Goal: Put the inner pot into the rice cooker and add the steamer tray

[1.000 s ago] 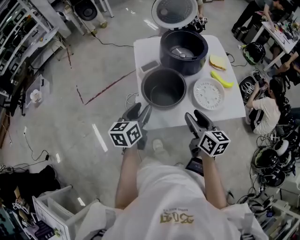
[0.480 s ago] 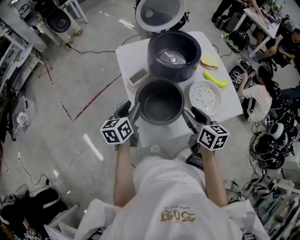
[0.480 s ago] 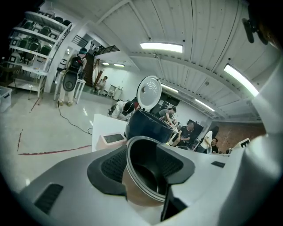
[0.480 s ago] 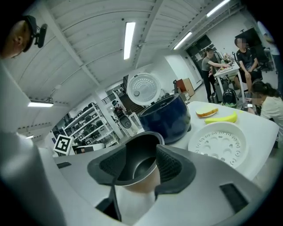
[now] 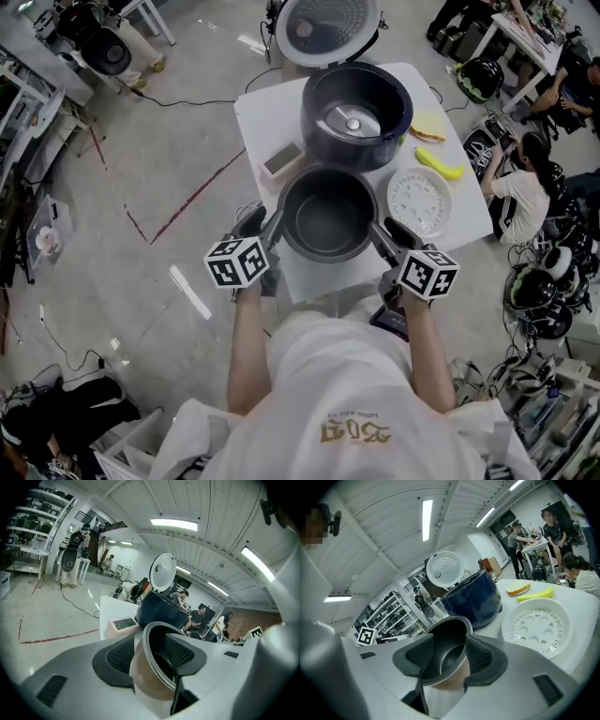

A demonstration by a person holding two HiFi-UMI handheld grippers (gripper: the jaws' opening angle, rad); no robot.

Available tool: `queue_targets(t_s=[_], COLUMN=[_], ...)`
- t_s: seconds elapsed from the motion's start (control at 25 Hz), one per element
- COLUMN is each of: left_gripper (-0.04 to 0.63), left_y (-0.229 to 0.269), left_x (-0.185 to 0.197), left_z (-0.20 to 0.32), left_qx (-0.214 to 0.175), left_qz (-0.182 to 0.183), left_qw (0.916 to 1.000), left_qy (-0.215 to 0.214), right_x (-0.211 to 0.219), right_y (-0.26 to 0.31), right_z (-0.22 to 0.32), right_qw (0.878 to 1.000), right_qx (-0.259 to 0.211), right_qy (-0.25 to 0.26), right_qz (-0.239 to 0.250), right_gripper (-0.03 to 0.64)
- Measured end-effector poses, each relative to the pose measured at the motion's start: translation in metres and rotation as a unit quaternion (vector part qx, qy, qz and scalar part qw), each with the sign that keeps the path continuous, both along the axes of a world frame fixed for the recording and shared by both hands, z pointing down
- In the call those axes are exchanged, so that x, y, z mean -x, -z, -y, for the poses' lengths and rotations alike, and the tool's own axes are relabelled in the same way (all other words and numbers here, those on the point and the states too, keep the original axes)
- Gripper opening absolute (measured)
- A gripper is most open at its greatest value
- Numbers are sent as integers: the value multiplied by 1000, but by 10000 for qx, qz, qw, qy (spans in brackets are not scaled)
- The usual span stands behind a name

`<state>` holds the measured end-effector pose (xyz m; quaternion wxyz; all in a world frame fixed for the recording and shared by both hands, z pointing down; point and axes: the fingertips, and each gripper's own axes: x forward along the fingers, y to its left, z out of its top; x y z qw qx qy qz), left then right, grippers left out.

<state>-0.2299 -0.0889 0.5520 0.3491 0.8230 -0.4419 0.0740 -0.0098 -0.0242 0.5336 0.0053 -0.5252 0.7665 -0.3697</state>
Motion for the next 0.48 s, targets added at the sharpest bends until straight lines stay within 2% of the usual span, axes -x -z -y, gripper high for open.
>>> queue_targets(t_s=[0.48], left_gripper=[215], left_y=[-21], left_x=[-9], left_z=[15], left_qx=[243], left_qz=[222], left_qw=[9992], left_qy=[-219], right_x=[0], right_y=[-23], right_z=[20], right_qw=[9995], right_qx=[242], right_qy=[55], right_qz=[-213], right_gripper=[209])
